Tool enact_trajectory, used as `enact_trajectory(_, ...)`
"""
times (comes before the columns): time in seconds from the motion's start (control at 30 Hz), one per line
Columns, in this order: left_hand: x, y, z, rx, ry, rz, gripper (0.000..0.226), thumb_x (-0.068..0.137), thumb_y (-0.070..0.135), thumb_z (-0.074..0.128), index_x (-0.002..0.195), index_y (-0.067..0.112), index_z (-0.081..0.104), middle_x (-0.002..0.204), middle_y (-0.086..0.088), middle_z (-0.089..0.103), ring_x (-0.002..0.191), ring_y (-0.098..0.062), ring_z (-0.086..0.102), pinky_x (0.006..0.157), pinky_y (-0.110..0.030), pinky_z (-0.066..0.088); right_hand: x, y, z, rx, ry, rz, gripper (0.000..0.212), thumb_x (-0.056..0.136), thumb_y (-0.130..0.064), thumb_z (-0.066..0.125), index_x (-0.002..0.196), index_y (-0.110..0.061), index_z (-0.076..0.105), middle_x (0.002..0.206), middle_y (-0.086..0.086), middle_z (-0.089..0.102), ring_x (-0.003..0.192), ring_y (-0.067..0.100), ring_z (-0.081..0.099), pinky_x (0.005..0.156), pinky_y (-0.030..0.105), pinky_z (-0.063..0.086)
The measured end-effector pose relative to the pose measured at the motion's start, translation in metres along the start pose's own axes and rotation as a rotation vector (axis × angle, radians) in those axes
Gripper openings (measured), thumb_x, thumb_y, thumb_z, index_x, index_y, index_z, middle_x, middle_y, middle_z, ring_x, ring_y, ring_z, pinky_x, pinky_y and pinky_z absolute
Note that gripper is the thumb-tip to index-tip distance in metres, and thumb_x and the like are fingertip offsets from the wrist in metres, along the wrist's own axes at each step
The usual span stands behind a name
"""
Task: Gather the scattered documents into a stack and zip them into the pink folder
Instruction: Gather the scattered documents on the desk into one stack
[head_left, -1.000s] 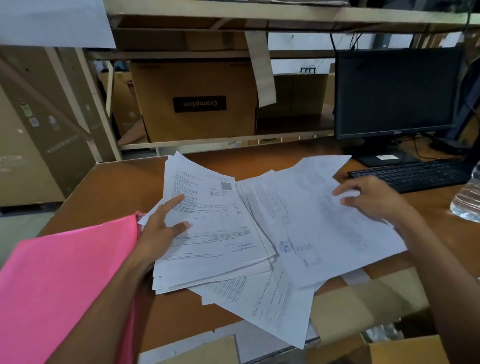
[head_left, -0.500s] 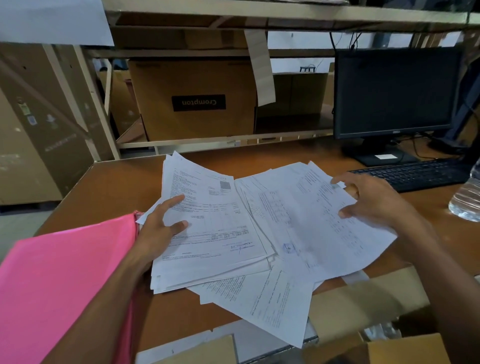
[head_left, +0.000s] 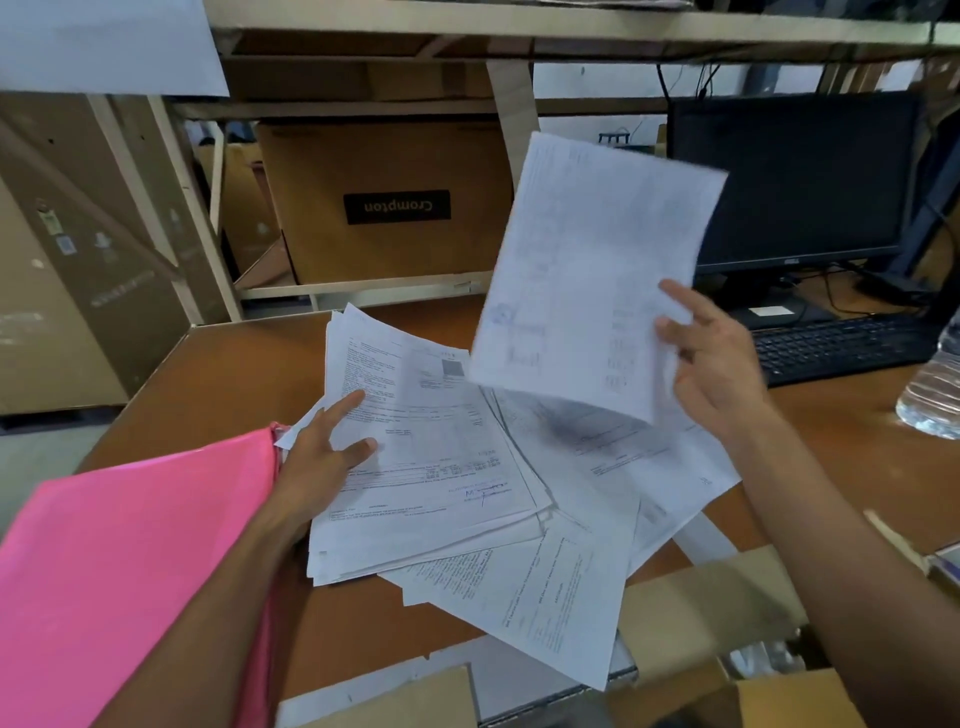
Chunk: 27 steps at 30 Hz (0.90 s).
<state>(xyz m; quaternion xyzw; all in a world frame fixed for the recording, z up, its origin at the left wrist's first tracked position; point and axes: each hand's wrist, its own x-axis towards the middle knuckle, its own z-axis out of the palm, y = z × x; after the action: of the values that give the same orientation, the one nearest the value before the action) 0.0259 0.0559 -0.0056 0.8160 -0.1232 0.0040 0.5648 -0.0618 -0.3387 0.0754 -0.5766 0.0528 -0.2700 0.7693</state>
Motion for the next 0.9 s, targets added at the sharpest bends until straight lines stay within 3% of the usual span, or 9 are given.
enact_trajectory(0.13,-0.005,0.007,0.002,0.019,-0.003,-0.013,0.049,0.103,0.046,0.049,0.151,0.042,0.042,0.156,0.016,0.037,0.142,-0.009,0.032,0.109,-0.033,0.028,-0.005,0.040,0.045,-0.529,-0.082,0.060,0.039,0.089,0.003,0.069,0.124,-0.015,0.067,0.099,0.004,0.067,0.086,0.025,0.066,0.069,0.021,0.052)
enact_trajectory(0.2,-0.010,0.013,0.005,-0.054,-0.015,-0.013,0.054,0.102,0.054,0.039,0.154,0.040,0.036,0.154,0.020,0.033,0.142,-0.004,0.027,0.111,-0.030,0.022,-0.015,0.058,0.070,-0.680,-0.173,0.091,0.040,0.089,-0.003,0.071,0.124,-0.020,0.064,0.109,0.002,0.065,0.083,0.014,0.061,0.068,0.019,0.051)
enact_trajectory(0.33,-0.011,0.018,0.009,-0.233,-0.006,-0.023,0.060,0.102,0.050,0.039,0.158,0.032,0.028,0.151,0.024,0.033,0.140,0.000,0.030,0.107,-0.024,0.023,-0.033,0.085,0.114,-0.874,-0.264,0.051,0.035,0.093,-0.010,0.067,0.126,-0.020,0.065,0.126,0.002,0.064,0.092,0.015,0.061,0.057,0.008,0.043)
enact_trajectory(0.43,-0.008,0.014,0.005,-0.168,-0.011,-0.036,0.071,0.100,0.026,0.060,0.158,0.039,0.022,0.147,0.019,0.036,0.134,-0.012,0.040,0.106,-0.036,0.039,-0.042,0.092,0.132,-0.935,-0.284,0.068,0.037,0.097,-0.009,0.064,0.134,-0.015,0.062,0.139,0.006,0.060,0.115,0.024,0.062,0.079,0.018,0.048)
enact_trajectory(0.53,-0.007,0.009,0.002,-0.121,-0.041,-0.033,0.081,0.097,0.006,0.064,0.154,0.048,0.026,0.149,0.019,0.035,0.134,-0.016,0.041,0.109,-0.047,0.043,-0.044,0.095,0.133,-0.964,-0.322,0.057,0.038,0.099,-0.016,0.063,0.137,-0.014,0.059,0.144,0.004,0.057,0.121,0.024,0.059,0.078,0.020,0.048)
enact_trajectory(0.63,-0.005,0.006,-0.001,-0.085,-0.023,-0.037,0.074,0.097,0.005,0.062,0.149,0.052,0.037,0.153,0.017,0.037,0.139,-0.020,0.040,0.112,-0.051,0.041,-0.027,0.097,0.115,-1.086,-0.236,-0.044,0.041,0.102,-0.030,0.058,0.140,-0.015,0.055,0.144,0.007,0.056,0.129,0.027,0.053,0.103,0.036,0.045)
enact_trajectory(0.7,-0.004,0.005,-0.004,-0.069,0.007,-0.038,0.073,0.097,0.005,0.063,0.147,0.052,0.041,0.151,0.016,0.040,0.138,-0.022,0.042,0.111,-0.050,0.041,-0.007,0.102,0.092,-1.352,-0.150,-0.073,0.050,0.103,-0.042,0.050,0.145,-0.016,0.050,0.148,0.009,0.052,0.135,0.030,0.046,0.112,0.046,0.036)
enact_trajectory(0.83,-0.006,0.007,-0.008,-0.125,0.082,-0.048,0.071,0.097,0.001,0.061,0.150,0.045,0.041,0.152,0.008,0.045,0.133,-0.021,0.047,0.102,-0.039,0.045,0.021,0.115,0.046,-1.721,-0.189,0.256,0.079,0.098,-0.071,0.021,0.157,-0.020,0.025,0.163,0.016,0.025,0.149,0.036,0.023,0.119,0.058,0.017)
enact_trajectory(0.9,-0.008,0.009,-0.008,-0.146,0.107,-0.053,0.071,0.097,0.000,0.060,0.151,0.042,0.041,0.152,0.007,0.045,0.130,-0.020,0.048,0.098,-0.036,0.045,0.026,0.114,0.039,-1.723,-0.240,0.297,0.089,0.092,-0.079,0.025,0.160,-0.022,0.016,0.167,0.013,0.016,0.153,0.033,0.015,0.120,0.060,0.007)
